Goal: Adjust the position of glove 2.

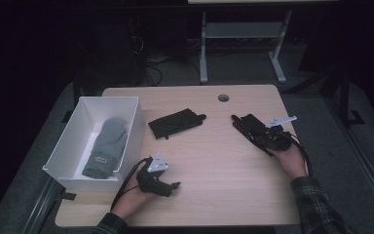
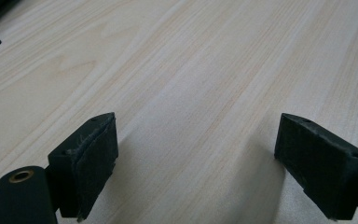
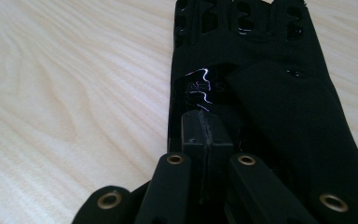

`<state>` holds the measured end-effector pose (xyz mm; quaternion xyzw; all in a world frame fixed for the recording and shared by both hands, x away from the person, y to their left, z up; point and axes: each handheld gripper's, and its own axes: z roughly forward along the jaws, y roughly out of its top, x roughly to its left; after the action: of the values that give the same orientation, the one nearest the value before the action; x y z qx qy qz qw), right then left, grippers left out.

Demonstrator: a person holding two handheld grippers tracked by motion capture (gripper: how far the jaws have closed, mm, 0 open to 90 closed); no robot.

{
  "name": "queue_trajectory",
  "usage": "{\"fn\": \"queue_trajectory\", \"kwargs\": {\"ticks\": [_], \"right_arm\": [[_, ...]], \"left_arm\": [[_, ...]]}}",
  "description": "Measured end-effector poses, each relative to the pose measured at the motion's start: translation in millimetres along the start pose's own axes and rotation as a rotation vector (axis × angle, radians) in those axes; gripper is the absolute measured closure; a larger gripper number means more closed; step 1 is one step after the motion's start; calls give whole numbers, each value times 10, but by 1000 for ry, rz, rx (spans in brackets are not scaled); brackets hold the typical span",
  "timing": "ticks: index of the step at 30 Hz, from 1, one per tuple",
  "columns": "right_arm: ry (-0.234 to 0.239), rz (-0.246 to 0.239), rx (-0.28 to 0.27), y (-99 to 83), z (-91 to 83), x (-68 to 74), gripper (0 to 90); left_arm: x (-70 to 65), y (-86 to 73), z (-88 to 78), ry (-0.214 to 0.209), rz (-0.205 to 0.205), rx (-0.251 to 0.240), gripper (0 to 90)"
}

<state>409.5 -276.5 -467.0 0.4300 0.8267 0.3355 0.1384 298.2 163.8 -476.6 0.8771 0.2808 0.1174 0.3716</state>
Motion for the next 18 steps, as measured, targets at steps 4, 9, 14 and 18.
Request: {"fn": "queue_trajectory", "kwargs": {"ticks": [4,9,14,18], "right_arm": [[26,-8,10,6,1,51,898],[68,-37,21,-19,-20,185,898],[101,-64,39,-71,-79,317,898],[136,-88,61,-108,-123,465,898]], "left_arm": [[-1,-1,0,0,-1,-1,127],[7,2,2,-6,8,0,126],[15,13,12,-12,17,3,127],[15,12,13,-13,17,2,127]]}}
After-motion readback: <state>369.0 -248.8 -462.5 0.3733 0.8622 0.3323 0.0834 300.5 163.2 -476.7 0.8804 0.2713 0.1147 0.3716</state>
